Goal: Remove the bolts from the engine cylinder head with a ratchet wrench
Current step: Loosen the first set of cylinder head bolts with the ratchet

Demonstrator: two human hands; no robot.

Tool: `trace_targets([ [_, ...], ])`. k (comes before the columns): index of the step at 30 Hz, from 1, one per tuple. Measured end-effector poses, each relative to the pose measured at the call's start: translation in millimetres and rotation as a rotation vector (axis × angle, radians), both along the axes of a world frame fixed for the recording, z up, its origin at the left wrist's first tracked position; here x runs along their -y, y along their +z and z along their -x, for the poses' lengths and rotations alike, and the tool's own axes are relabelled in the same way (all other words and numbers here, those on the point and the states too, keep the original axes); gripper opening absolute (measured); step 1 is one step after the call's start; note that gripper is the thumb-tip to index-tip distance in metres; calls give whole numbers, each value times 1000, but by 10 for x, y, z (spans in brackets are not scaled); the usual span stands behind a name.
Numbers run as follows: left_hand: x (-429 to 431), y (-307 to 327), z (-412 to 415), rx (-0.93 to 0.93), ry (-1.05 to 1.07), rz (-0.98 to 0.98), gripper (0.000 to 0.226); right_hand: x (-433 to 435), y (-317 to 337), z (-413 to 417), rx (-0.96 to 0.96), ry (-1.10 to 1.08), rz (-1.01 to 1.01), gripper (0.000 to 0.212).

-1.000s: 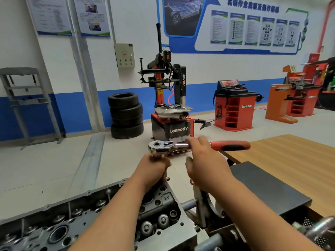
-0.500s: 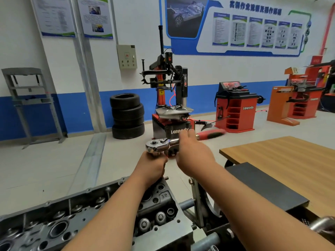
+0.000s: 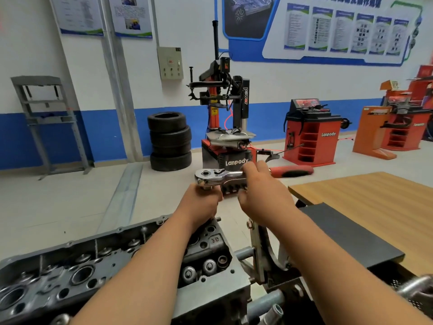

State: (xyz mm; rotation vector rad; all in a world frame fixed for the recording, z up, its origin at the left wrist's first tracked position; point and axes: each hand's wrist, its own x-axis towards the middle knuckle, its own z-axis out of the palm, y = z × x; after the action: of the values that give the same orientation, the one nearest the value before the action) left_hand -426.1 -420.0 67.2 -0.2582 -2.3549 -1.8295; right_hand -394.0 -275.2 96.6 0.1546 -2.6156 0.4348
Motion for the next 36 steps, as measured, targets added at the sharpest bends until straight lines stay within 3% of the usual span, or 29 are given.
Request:
trace_targets([
  [3, 50, 22, 2, 9, -73, -64, 31, 116, 108, 351, 82, 79, -51, 38],
  [6, 27, 45, -20, 25, -67, -79, 19, 205, 258, 458, 143, 45, -302, 48],
  [10, 1, 43, -59, 41, -28, -123, 27, 103, 547, 283, 68, 35, -644, 20],
  [12, 9, 60, -66, 5, -22, -48, 33, 102, 567, 128, 85, 133, -638, 36],
  [15, -7, 72, -65, -66, 42, 70, 27, 191, 563, -87, 197, 200, -429, 51],
  [17, -15, 60, -79, -113, 99, 74, 15, 253, 569, -170, 203, 189, -414, 45],
  [21, 11, 81, -116, -228, 103, 251, 22, 448, 458, -293, 214, 130, -406, 17],
  [26, 53, 111, -110, -239, 33, 397, 23, 457, 335, -257, 59, 90, -411, 33],
  [31, 111, 123, -114, -153, -65, 317, 29, 361, 366, 138, -58, 208, -464, 57],
  [36, 147, 163, -216, -138, -57, 311, 20, 381, 526, 239, -148, 290, -572, 51],
])
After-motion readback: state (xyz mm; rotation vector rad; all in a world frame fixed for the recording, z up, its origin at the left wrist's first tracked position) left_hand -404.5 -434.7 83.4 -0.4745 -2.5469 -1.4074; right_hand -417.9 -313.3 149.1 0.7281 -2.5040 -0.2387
